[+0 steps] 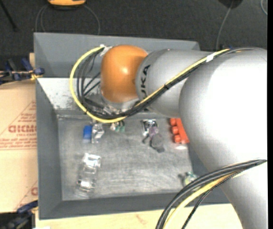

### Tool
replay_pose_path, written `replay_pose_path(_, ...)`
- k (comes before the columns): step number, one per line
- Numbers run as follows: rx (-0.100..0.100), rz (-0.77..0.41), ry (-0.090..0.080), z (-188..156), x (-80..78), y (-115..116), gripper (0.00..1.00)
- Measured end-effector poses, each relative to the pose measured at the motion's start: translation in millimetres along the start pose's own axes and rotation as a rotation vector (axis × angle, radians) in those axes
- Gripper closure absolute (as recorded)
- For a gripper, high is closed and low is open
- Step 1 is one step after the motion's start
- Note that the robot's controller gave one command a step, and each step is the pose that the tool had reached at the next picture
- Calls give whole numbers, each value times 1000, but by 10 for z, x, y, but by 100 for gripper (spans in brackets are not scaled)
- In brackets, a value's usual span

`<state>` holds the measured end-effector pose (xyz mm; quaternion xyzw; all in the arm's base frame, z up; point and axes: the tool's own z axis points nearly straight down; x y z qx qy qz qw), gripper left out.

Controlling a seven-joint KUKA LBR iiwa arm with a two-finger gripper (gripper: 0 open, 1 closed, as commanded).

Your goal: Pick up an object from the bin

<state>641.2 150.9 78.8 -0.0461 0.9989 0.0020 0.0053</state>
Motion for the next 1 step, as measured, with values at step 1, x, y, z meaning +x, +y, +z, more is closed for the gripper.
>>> replay_pose_path(1,2,-223,-2,-1374,-9,189,100)
